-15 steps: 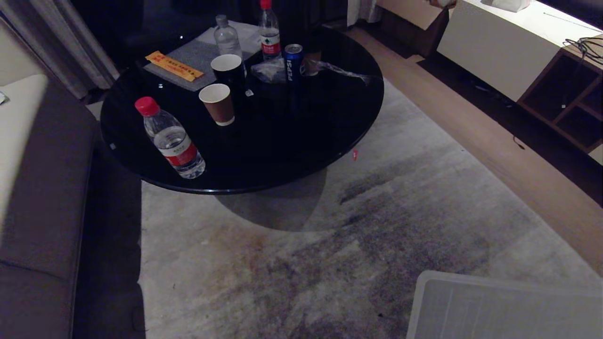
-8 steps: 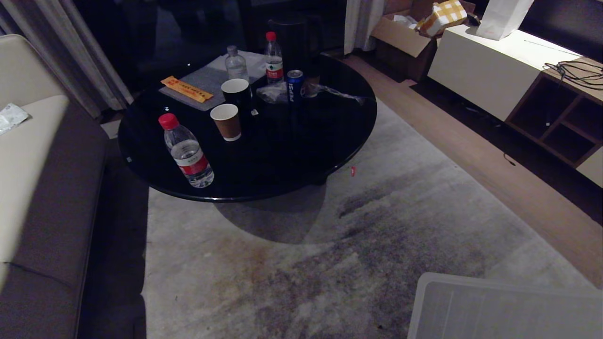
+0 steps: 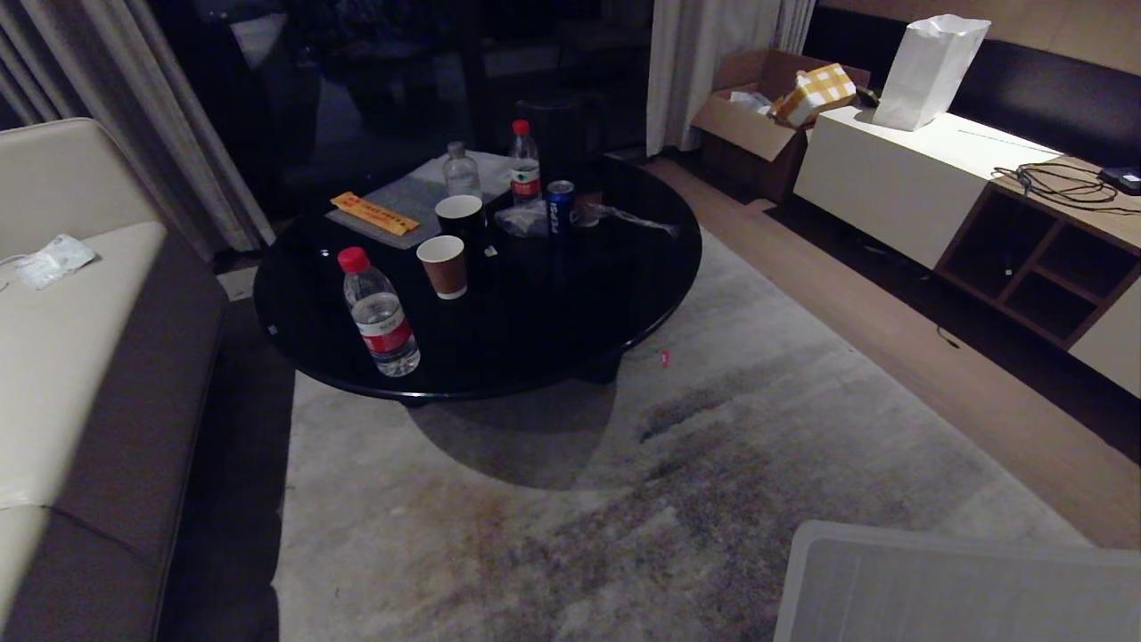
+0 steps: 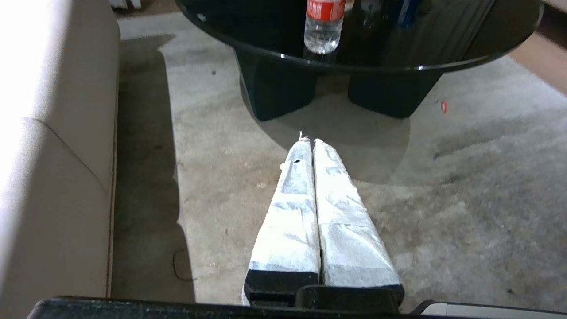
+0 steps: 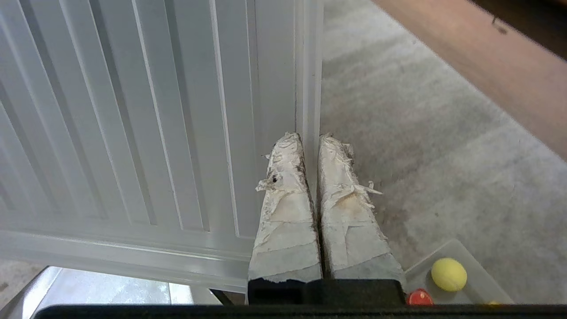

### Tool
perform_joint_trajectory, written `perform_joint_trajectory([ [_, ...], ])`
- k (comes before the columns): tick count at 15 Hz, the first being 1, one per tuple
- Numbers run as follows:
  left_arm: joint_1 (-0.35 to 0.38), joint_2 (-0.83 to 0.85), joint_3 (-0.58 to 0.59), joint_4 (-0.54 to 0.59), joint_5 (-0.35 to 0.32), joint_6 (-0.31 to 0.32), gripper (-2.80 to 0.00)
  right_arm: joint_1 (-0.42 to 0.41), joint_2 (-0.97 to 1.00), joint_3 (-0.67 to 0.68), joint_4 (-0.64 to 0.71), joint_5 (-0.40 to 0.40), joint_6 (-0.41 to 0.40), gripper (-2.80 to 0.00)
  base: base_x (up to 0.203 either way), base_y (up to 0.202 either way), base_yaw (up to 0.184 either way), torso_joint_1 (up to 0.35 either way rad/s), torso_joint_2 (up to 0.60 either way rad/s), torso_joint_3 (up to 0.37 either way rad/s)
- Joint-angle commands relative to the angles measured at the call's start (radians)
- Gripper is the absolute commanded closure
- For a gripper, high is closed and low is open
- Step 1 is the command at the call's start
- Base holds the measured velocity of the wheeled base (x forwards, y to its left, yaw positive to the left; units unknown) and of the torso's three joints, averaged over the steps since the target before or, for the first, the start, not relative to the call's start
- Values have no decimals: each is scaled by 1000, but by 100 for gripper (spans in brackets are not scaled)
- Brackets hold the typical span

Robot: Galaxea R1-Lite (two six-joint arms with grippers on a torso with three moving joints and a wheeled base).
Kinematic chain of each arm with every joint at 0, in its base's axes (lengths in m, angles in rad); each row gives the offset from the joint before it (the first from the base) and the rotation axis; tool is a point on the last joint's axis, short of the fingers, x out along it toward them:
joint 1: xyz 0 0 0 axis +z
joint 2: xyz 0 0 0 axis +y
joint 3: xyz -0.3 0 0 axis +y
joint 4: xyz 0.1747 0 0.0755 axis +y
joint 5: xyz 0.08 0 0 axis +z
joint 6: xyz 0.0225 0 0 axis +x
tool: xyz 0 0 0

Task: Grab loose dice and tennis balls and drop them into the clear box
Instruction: Close the lid

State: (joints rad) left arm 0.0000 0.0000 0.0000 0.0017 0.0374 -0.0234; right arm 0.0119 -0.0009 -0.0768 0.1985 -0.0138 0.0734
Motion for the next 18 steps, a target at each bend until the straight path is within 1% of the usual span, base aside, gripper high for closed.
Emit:
perform_joint_trajectory([
  [1, 0, 2, 2, 0, 1, -1, 0, 0, 2, 0, 1, 0, 0, 0, 0, 0, 0, -2, 2, 194],
  [9, 0, 2, 2, 0, 4, -3, 0, 0, 2, 0, 1, 0, -3, 0, 0, 0, 0, 0, 4, 190],
  [18, 0, 2, 2, 0, 6, -1, 0, 0, 2, -1, 1, -2, -3, 0, 0, 0, 0, 0, 1, 14],
])
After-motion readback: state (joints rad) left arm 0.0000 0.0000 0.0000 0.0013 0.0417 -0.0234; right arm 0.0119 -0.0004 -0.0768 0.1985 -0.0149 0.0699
